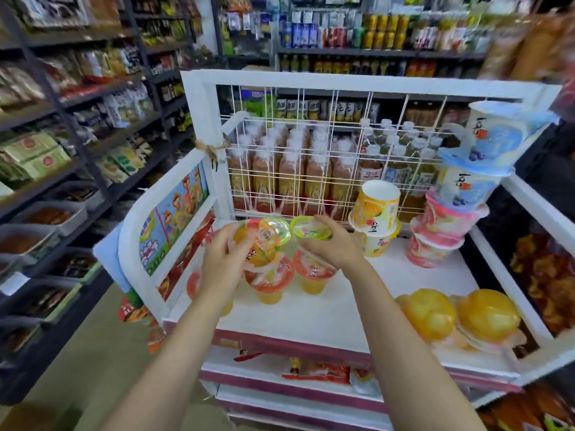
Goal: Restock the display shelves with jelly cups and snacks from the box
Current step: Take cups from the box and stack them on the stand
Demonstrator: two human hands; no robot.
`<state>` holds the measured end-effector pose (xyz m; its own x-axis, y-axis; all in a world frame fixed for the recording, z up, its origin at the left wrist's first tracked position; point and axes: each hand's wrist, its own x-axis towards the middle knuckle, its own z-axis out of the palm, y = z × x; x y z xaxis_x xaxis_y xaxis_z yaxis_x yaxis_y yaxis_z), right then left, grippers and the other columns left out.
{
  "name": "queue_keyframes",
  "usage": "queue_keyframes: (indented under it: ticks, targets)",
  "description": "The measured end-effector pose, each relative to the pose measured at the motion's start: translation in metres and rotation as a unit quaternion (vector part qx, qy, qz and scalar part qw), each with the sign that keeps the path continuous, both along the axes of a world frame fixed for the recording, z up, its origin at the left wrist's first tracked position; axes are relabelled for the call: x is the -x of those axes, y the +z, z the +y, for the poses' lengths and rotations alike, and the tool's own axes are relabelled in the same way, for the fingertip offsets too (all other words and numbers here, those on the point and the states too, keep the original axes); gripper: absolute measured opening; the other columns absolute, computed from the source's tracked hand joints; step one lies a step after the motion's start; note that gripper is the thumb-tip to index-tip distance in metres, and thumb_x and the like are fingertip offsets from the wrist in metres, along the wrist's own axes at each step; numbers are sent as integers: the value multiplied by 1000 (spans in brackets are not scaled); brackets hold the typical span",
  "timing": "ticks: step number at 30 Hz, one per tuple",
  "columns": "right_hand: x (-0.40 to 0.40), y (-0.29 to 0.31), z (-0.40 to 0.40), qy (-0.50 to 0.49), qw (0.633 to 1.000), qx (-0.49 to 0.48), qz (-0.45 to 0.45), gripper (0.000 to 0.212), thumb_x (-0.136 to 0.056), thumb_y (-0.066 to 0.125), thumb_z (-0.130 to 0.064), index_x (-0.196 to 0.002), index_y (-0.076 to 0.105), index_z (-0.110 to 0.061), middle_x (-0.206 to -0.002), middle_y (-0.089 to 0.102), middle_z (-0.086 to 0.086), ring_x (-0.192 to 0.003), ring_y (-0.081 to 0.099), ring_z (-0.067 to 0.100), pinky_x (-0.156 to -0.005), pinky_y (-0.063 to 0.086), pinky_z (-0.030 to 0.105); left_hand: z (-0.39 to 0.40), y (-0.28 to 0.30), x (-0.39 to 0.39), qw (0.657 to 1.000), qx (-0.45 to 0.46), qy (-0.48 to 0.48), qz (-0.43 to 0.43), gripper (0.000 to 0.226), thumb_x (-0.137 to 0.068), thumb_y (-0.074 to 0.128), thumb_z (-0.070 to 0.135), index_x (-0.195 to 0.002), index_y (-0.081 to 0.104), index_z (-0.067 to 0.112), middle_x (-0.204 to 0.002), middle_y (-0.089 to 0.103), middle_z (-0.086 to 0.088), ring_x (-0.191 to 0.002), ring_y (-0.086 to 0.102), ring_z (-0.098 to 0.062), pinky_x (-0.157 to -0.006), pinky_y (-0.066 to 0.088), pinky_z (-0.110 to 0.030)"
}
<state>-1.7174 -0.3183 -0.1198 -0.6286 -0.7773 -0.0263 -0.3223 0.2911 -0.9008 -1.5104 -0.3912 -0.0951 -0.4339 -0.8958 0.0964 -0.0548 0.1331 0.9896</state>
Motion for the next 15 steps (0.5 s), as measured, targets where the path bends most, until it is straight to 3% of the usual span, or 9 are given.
queue_keyframes:
  ticks: [3,5,8,10,11,13,15]
  targets:
    - [-3,-3,1,-1,1000,4,6,65,-86,76,-30,-145,48,-25,-148,46,-4,-102,58,11,-82,41,21,-3,-1,-1,1000,-6,-5,-3,13,-97,62,29,-107,64,38,-107,65,20,-101,61,5,-74,45,-11]
    - [-2,-5,2,-3,1000,1,12,59,-88,74,-31,-143,51,-26,-150,46,-5,-115,58,16,-91,42,25,-2,-1,-1,1000,1,-10,0,14,-98,61,27,-100,62,41,-100,66,20,-90,62,11,-64,45,-6]
    - [-7,-3,10,-38,993,11,107,52,-90,70,-34,-139,55,-26,-145,52,1,-134,47,19,-112,35,33,-2,4,-1,1000,9,-5,5,16,-98,60,31,-112,66,32,-106,66,19,-96,61,8,-67,43,-7]
    - [-15,3,20,-55,982,79,162,45,-89,71,-36,-132,61,-27,-134,58,-1,-127,49,14,-111,40,42,-4,9,4,1000,2,-10,18,17,-99,58,29,-112,69,28,-107,68,16,-99,62,4,-67,43,-5]
    - [-21,10,25,-29,982,113,146,44,-88,73,-37,-130,62,-29,-131,58,-4,-123,51,8,-106,44,42,-4,12,8,1000,-5,-17,20,15,-99,58,29,-108,69,31,-106,68,16,-99,62,4,-67,44,-6]
    - [-35,26,36,83,985,142,54,59,-78,81,-43,-132,58,-38,-135,55,-8,-120,55,4,-99,52,37,-2,18,19,999,-11,-43,6,12,-100,57,33,-104,66,39,-106,64,22,-99,58,7,-72,43,-12]
    - [-46,35,43,153,979,133,33,81,-68,87,-44,-140,48,-41,-140,51,-10,-123,55,9,-97,53,35,6,26,31,996,-2,-81,-20,12,-100,55,36,-107,64,38,-99,60,26,-88,58,14,-66,44,-11]
